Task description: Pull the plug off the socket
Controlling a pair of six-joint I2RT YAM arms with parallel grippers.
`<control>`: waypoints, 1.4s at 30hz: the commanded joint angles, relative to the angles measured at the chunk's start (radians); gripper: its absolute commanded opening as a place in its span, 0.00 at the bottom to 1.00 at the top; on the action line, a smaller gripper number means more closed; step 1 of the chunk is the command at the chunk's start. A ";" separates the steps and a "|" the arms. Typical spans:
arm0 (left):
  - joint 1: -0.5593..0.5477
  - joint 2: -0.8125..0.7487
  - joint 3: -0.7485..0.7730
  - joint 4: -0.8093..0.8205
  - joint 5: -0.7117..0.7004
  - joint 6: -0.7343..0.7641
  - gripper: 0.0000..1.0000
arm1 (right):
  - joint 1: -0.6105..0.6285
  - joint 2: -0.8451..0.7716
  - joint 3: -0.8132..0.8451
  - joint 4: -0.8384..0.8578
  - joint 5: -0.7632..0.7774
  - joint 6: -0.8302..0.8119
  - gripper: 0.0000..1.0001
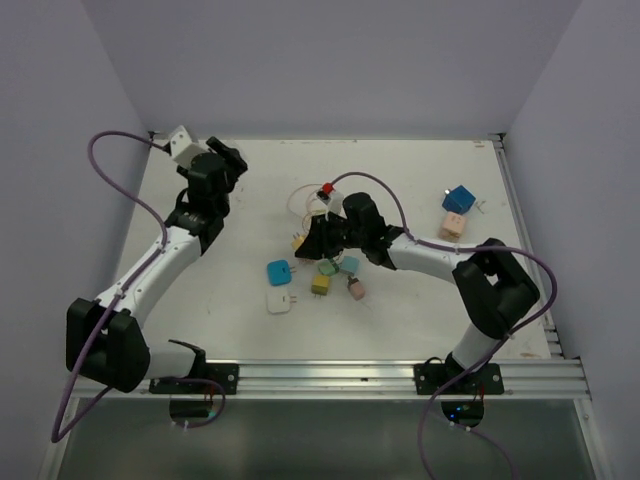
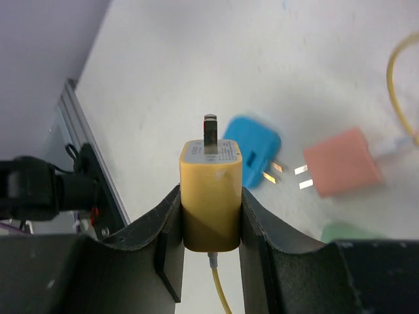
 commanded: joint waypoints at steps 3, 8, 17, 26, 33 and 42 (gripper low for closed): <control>0.065 0.017 0.058 0.228 -0.267 0.073 0.00 | -0.005 -0.041 -0.035 -0.115 -0.048 -0.009 0.00; 0.071 0.008 0.063 0.203 -0.211 0.081 0.00 | -0.019 -0.048 -0.009 -0.156 -0.014 -0.035 0.00; 0.071 -0.119 -0.009 0.071 0.076 0.180 0.00 | -0.184 0.032 0.086 -0.165 0.018 0.008 0.00; 0.071 -0.185 -0.037 -0.095 0.377 0.277 0.00 | -0.206 0.168 0.165 -0.178 0.034 0.021 0.09; 0.071 -0.187 -0.038 -0.167 0.569 0.334 0.00 | -0.206 0.202 0.149 -0.197 0.047 0.022 0.29; 0.071 -0.159 -0.006 -0.241 0.649 0.361 0.00 | -0.206 0.095 0.142 -0.332 0.104 -0.078 0.70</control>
